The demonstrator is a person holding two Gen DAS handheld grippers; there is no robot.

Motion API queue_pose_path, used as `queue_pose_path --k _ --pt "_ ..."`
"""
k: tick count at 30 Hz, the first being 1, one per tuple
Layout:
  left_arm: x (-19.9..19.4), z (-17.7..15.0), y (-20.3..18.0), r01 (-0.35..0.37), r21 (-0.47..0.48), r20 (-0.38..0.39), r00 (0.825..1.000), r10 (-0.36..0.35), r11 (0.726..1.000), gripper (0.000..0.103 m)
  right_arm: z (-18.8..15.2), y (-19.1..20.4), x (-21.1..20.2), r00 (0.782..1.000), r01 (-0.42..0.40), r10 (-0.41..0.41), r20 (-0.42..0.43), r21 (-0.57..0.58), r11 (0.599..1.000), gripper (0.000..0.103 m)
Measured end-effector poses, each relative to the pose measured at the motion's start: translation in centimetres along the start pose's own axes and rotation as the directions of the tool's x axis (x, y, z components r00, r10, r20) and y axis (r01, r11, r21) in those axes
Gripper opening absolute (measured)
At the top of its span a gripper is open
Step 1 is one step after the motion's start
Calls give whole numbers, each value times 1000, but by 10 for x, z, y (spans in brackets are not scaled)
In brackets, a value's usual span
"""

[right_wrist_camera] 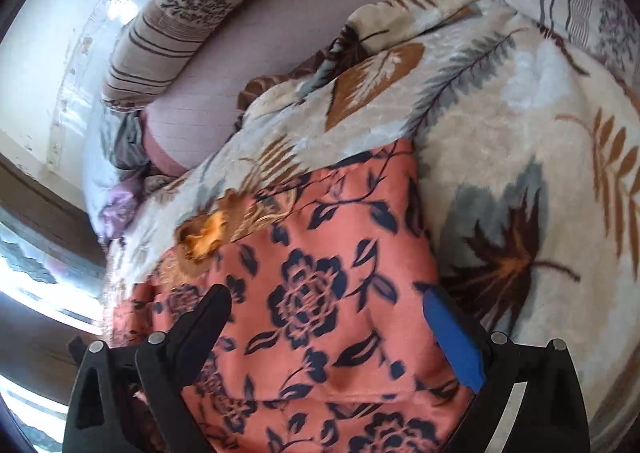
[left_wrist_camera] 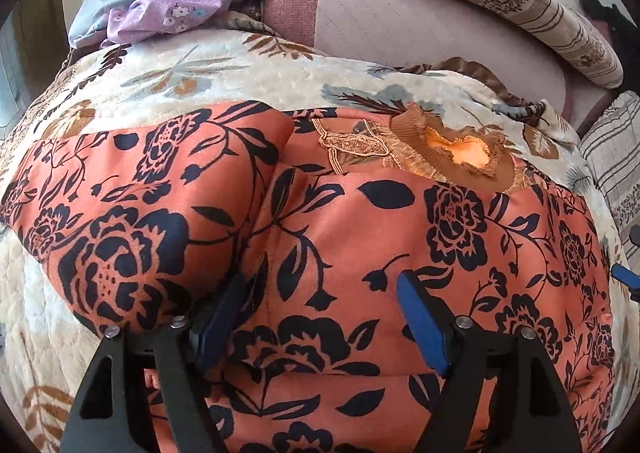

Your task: Fold small clothes

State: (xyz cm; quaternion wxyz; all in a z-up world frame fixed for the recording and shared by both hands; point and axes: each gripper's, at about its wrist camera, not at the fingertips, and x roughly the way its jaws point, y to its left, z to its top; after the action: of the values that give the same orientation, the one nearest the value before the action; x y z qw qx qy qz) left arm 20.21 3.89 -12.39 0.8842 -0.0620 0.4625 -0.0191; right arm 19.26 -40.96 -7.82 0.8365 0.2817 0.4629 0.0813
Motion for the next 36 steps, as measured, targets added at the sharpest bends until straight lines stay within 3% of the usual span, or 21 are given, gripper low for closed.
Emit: queue_pose_path --k 3,8,13,16,18,23,27,30,31,34,36 --pt "-10 0 30 28 -131 20 999 -26 991 79 -22 10 -15 999 -34 35 30 -29 999 98" --pt "-8 -1 44 -36 -102 -14 999 35 994 65 -49 22 -25 997 -70 70 13 -43 997 98" --pt "-21 0 61 -131 -199 -7 991 132 971 63 -67 22 -38 996 -88 89 7 -38 995 98" --pt "-30 2 54 -65 -195 5 998 67 979 65 -74 15 -48 995 -94 95 19 -24 995 98" --pt "-32 6 42 2 -158 18 1000 1 987 72 -80 10 -53 993 -111 111 34 -9 994 98" --pt "-17 24 6 80 -52 9 997 -80 995 72 -92 1 -52 991 -129 129 28 20 991 98" --pt "9 37 7 12 -42 -29 999 -13 999 72 -97 0 -53 990 -139 139 34 17 990 98" --pt "25 39 21 44 -69 -77 996 -49 997 71 -98 -1 -54 988 -151 150 36 14 988 98" --pt "25 40 22 45 -56 -74 996 -49 997 68 -98 -1 -54 988 -149 149 35 13 989 98" --pt "30 41 31 18 -90 -114 993 -28 996 6 -99 -4 -52 989 -145 144 32 23 989 98" --pt "26 40 43 37 -141 -97 994 -51 989 5 -99 -3 -52 989 -144 143 34 23 989 98"
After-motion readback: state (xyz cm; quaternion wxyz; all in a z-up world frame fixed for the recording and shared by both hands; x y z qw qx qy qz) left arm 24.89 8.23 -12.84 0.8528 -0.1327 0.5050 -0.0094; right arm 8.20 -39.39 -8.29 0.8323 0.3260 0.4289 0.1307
